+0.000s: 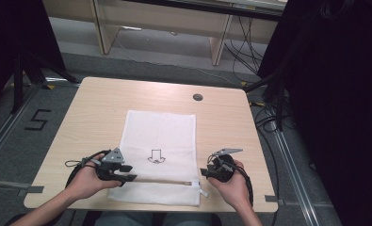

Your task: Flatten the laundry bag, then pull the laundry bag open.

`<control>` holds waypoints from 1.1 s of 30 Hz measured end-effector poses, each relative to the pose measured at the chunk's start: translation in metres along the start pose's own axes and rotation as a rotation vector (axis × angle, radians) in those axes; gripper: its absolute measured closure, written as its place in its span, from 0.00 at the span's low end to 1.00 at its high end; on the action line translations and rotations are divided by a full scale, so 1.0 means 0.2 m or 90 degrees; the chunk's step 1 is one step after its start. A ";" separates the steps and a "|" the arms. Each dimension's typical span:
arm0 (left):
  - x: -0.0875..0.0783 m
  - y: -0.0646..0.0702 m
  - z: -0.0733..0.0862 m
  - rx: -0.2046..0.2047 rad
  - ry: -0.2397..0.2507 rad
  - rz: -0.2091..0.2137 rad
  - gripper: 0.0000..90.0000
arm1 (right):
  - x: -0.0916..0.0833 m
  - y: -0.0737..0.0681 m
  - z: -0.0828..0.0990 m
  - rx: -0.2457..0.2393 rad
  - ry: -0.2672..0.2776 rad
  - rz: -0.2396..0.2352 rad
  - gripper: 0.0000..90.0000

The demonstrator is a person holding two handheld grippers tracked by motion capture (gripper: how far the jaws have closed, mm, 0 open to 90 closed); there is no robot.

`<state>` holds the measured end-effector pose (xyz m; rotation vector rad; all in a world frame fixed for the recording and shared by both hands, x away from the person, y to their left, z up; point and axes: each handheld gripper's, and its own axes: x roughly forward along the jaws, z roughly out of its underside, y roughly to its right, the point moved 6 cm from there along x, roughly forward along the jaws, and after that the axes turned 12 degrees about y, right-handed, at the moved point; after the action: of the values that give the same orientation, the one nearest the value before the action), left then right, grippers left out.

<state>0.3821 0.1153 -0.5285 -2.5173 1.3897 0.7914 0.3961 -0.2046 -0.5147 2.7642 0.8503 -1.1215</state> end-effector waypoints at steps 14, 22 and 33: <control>0.01 -0.03 -0.02 -0.006 0.052 -0.022 0.46 | -0.07 0.06 -0.02 0.017 0.044 0.031 0.72; 0.01 -0.04 -0.03 0.007 0.057 -0.021 0.40 | -0.05 0.03 -0.02 0.008 0.034 0.010 0.79; 0.01 -0.01 -0.05 0.004 0.077 -0.003 0.43 | -0.08 0.01 -0.04 -0.032 0.027 0.004 0.95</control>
<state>0.3884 0.1113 -0.5204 -2.6011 1.4180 0.6426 0.3931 -0.2128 -0.4978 2.7572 0.8600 -1.0295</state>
